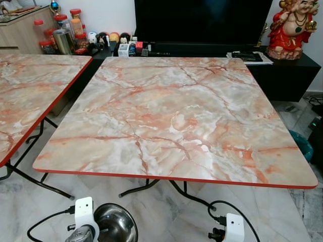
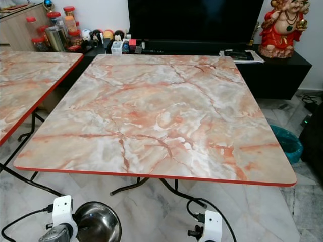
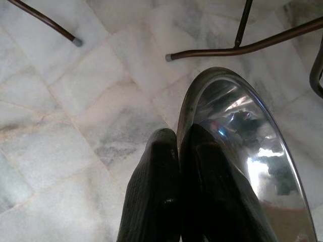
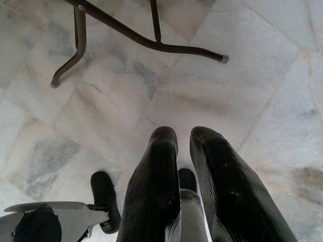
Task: Setting the table
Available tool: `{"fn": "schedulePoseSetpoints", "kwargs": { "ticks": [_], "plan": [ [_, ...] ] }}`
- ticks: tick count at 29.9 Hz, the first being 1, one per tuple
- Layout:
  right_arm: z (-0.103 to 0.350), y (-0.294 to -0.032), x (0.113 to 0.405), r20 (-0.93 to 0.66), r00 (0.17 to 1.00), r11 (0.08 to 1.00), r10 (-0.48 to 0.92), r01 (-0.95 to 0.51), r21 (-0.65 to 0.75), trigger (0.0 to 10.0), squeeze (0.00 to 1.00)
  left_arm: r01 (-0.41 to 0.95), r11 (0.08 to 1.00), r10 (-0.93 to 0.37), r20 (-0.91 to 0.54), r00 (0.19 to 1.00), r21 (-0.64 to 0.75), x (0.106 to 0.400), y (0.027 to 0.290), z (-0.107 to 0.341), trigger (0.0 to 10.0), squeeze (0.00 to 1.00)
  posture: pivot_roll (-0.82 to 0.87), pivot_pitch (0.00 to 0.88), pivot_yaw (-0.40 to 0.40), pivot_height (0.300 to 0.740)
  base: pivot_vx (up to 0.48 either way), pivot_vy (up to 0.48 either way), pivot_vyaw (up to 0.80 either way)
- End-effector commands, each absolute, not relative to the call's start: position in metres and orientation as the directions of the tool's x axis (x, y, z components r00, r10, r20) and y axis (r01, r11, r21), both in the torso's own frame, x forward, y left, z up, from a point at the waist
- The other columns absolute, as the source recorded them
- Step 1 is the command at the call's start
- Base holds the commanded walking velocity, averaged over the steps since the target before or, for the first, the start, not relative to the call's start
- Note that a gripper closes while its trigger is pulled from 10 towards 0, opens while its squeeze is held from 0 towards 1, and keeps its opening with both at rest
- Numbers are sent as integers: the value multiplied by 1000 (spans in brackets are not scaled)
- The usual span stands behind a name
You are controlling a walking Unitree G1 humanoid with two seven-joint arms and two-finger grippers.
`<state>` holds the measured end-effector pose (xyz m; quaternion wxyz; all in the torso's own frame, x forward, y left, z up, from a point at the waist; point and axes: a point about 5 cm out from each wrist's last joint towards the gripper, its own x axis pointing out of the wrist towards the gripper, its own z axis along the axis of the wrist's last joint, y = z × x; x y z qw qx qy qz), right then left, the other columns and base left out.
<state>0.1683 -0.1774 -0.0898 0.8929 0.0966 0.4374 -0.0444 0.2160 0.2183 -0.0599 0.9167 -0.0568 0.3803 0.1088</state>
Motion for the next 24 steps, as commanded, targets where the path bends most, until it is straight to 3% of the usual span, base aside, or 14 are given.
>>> {"fn": "schedulePoseSetpoints", "kwargs": {
  "ticks": [1, 6, 15, 24],
  "plan": [
    [-89, -177, 169, -788, 616, 978, 6, 161, 134, 10000, 0, -235, 972, 156, -705, 691, -16, 218, 220, -58, 10000, 0, 17, 0, 0, 740, 0, 0, 0],
    [-89, -177, 169, -788, 616, 978, 7, 161, 134, 10000, 0, -234, 972, 149, -708, 690, -24, 217, 219, -59, 10000, 0, 17, 0, 0, 740, 0, 0, 0],
    [-89, -178, 169, -789, 614, 978, 7, 160, 133, 10000, 0, -234, 972, 149, -708, 690, -24, 217, 218, -59, 10000, 0, 18, 0, -2, 740, -290, 0, 0],
    [-90, -178, 168, -792, 611, 978, 5, 162, 131, 10000, 0, -250, 968, 167, -706, 688, -14, 217, 220, -59, 10000, 0, 14, 0, 0, 740, 0, 0, 0]
  ]
}}
